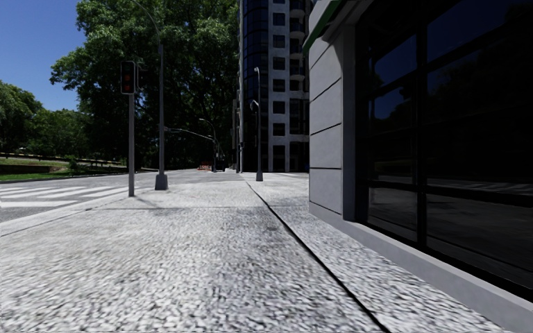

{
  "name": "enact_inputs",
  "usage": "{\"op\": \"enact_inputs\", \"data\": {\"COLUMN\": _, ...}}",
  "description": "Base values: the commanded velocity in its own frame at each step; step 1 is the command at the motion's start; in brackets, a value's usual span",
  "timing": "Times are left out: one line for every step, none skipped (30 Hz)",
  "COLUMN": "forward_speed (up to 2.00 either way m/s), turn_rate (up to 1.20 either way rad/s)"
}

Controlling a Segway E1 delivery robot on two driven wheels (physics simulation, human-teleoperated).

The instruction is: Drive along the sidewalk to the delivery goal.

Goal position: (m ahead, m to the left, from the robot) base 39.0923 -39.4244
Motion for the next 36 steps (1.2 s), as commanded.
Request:
{"op": "enact_inputs", "data": {"forward_speed": 2.0, "turn_rate": 0.0}}
{"op": "enact_inputs", "data": {"forward_speed": 2.0, "turn_rate": 0.0}}
{"op": "enact_inputs", "data": {"forward_speed": 2.0, "turn_rate": 0.05}}
{"op": "enact_inputs", "data": {"forward_speed": 2.0, "turn_rate": 0.16}}
{"op": "enact_inputs", "data": {"forward_speed": 2.0, "turn_rate": 0.16}}
{"op": "enact_inputs", "data": {"forward_speed": 2.0, "turn_rate": 0.23}}
{"op": "enact_inputs", "data": {"forward_speed": 2.0, "turn_rate": 0.25}}
{"op": "enact_inputs", "data": {"forward_speed": 2.0, "turn_rate": 0.26}}
{"op": "enact_inputs", "data": {"forward_speed": 2.0, "turn_rate": 0.26}}
{"op": "enact_inputs", "data": {"forward_speed": 2.0, "turn_rate": 0.26}}
{"op": "enact_inputs", "data": {"forward_speed": 2.0, "turn_rate": 0.26}}
{"op": "enact_inputs", "data": {"forward_speed": 2.0, "turn_rate": 0.21}}
{"op": "enact_inputs", "data": {"forward_speed": 2.0, "turn_rate": 0.21}}
{"op": "enact_inputs", "data": {"forward_speed": 2.0, "turn_rate": 0.13}}
{"op": "enact_inputs", "data": {"forward_speed": 2.0, "turn_rate": 0.01}}
{"op": "enact_inputs", "data": {"forward_speed": 2.0, "turn_rate": 0.0}}
{"op": "enact_inputs", "data": {"forward_speed": 2.0, "turn_rate": 0.0}}
{"op": "enact_inputs", "data": {"forward_speed": 2.0, "turn_rate": 0.0}}
{"op": "enact_inputs", "data": {"forward_speed": 2.0, "turn_rate": 0.0}}
{"op": "enact_inputs", "data": {"forward_speed": 2.0, "turn_rate": 0.0}}
{"op": "enact_inputs", "data": {"forward_speed": 2.0, "turn_rate": 0.0}}
{"op": "enact_inputs", "data": {"forward_speed": 2.0, "turn_rate": 0.0}}
{"op": "enact_inputs", "data": {"forward_speed": 2.0, "turn_rate": 0.0}}
{"op": "enact_inputs", "data": {"forward_speed": 2.0, "turn_rate": 0.0}}
{"op": "enact_inputs", "data": {"forward_speed": 2.0, "turn_rate": 0.0}}
{"op": "enact_inputs", "data": {"forward_speed": 2.0, "turn_rate": 0.0}}
{"op": "enact_inputs", "data": {"forward_speed": 2.0, "turn_rate": 0.01}}
{"op": "enact_inputs", "data": {"forward_speed": 2.0, "turn_rate": 0.06}}
{"op": "enact_inputs", "data": {"forward_speed": 2.0, "turn_rate": 0.06}}
{"op": "enact_inputs", "data": {"forward_speed": 2.0, "turn_rate": 0.1}}
{"op": "enact_inputs", "data": {"forward_speed": 2.0, "turn_rate": 0.12}}
{"op": "enact_inputs", "data": {"forward_speed": 2.0, "turn_rate": 0.12}}
{"op": "enact_inputs", "data": {"forward_speed": 2.0, "turn_rate": 0.16}}
{"op": "enact_inputs", "data": {"forward_speed": 2.0, "turn_rate": 0.16}}
{"op": "enact_inputs", "data": {"forward_speed": 2.0, "turn_rate": 0.22}}
{"op": "enact_inputs", "data": {"forward_speed": 2.0, "turn_rate": 0.26}}
